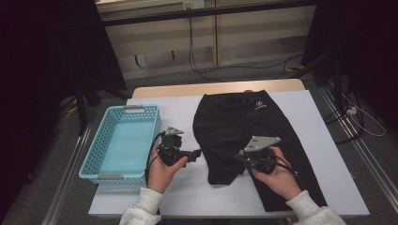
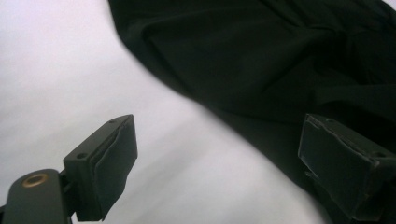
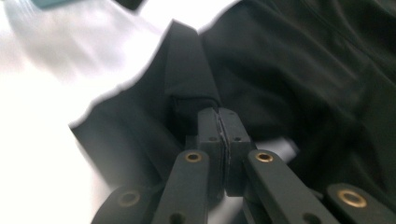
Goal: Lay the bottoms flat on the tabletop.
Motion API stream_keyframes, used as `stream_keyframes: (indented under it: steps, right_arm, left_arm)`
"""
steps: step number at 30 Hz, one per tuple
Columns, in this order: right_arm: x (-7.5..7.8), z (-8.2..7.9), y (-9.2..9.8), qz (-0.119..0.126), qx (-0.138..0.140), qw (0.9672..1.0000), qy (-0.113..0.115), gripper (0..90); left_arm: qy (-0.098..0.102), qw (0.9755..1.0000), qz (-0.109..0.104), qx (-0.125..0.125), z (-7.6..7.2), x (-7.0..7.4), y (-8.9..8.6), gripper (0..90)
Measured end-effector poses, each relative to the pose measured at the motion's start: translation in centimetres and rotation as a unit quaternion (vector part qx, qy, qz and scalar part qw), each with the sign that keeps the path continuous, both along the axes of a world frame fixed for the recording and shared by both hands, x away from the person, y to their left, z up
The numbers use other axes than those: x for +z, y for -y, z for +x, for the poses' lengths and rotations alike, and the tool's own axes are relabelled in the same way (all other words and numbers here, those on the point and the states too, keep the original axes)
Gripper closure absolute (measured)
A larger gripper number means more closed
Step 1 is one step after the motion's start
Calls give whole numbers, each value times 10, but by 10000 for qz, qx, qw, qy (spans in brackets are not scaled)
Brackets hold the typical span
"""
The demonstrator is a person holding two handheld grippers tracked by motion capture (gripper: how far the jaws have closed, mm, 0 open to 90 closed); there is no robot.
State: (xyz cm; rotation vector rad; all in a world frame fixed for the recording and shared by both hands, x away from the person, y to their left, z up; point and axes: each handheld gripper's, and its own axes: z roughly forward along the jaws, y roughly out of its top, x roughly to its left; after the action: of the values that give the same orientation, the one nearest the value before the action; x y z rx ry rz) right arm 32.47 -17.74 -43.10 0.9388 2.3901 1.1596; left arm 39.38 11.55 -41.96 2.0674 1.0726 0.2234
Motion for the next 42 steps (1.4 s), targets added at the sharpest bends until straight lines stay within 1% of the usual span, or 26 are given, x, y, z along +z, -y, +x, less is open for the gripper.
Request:
stream_keyframes:
  steps: [3,4,6,7,9,11,12,13,14,15,18,19,21,23,24,25,26,27,28,29,31,35,37,39,42]
  right_arm:
    - [-10,-4,16,-136,-125,9997,-186,875]
    - [-13,-5,20,-169,-147,9995,-233,857]
    - [-14,-6,22,-147,-188,9995,-211,793]
    - [-13,-6,21,-129,-138,9996,-189,771]
    - [-10,-7,16,-115,-96,9999,-77,692]
    - [-7,-7,10,-56,-51,10000,-20,608]
    - [-6,-6,7,-26,-69,10000,13,566]
    - [-5,-4,4,-25,-46,10000,35,549]
    - [-4,-2,0,-15,-22,10000,60,523]
    - [-4,0,-3,-16,-7,10000,97,488]
    - [-1,9,-14,89,11,9999,133,461]
    - [-1,10,-16,91,9,9998,152,449]
    - [0,14,-24,-17,32,9998,184,442]
    - [-3,17,-28,-102,41,9998,163,478]
    - [-5,19,-28,-158,28,9998,102,486]
    - [-7,20,-28,-170,20,9998,48,530]
    - [-9,20,-27,-191,43,9998,16,604]
    - [-10,21,-25,-210,51,9998,18,639]
    - [-12,21,-23,-207,27,9998,25,697]
    - [-12,21,-21,-189,26,9998,-2,785]
    - [-13,21,-17,-189,40,9998,-38,872]
    - [-10,20,-9,-105,3,9999,-69,885]
    - [-7,18,-2,-66,-69,10000,-24,886]
    - [-4,15,10,19,-175,9998,19,886]
    - [-1,13,32,106,-449,9989,86,884]
  left_arm:
    - [-31,10000,-2,-31,2,-1,4,117]
    - [-43,10000,6,-60,2,-1,5,117]
    - [-14,10000,-31,-67,3,0,7,117]
    - [-10,10000,-45,-73,3,1,8,117]
    - [1,10000,-50,-68,3,1,9,117]
    - [-23,9999,-12,-98,3,0,8,117]
    - [25,10000,1,-24,2,-1,9,117]
    - [-15,10000,-29,-62,2,-1,8,117]
    - [-24,10000,13,-86,2,-1,7,117]
    - [-21,10000,9,-70,2,-1,6,117]
    - [-33,10000,20,-45,1,-2,4,116]
    - [-15,10000,28,-29,0,-2,3,117]
    - [-19,10000,52,-35,0,-2,2,117]
    - [-51,10000,61,-21,-1,-3,1,117]
    - [-41,10000,53,0,-1,-4,1,117]
    - [-26,10000,45,18,-1,-4,1,117]
    - [-17,10000,48,18,-1,-4,1,117]
    - [-31,10000,51,1,-1,-3,0,117]
    - [-56,10000,56,-16,-1,-2,0,117]
    - [-50,10000,56,-20,-1,-2,0,117]
    - [-37,10000,53,-5,0,-3,1,117]
    - [-52,10000,21,-25,1,-5,4,118]
    - [-61,9999,40,-72,2,-4,4,119]
    - [-33,10000,18,-50,3,-3,4,119]
    - [-43,10000,-16,-56,4,-3,6,118]
